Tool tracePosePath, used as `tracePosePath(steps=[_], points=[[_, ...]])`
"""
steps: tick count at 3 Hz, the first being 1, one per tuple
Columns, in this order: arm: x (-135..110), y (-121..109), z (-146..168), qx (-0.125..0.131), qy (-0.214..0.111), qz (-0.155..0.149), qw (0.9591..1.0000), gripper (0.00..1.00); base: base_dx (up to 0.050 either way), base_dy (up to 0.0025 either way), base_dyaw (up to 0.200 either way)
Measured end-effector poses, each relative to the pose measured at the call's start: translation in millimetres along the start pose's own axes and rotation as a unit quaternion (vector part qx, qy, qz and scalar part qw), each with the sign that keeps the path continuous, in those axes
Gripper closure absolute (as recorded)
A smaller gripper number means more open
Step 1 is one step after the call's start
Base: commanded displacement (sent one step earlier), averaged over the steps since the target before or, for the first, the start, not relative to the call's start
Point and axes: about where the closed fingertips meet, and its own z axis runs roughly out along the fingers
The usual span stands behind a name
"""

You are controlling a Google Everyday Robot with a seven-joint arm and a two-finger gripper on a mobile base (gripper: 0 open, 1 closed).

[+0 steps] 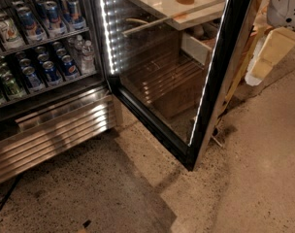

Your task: Close right fridge door

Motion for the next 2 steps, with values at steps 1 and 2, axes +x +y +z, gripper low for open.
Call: tracePosePath(steps=[1,2], points=[[0.0,0.0,0.0,0.0,0.0,0.0,1.0,0.0,0.0,0.0,0.0],[0.0,0.0,0.0,0.0,0.0,0.0,1.0,0.19,0.0,0.0,0.0]])
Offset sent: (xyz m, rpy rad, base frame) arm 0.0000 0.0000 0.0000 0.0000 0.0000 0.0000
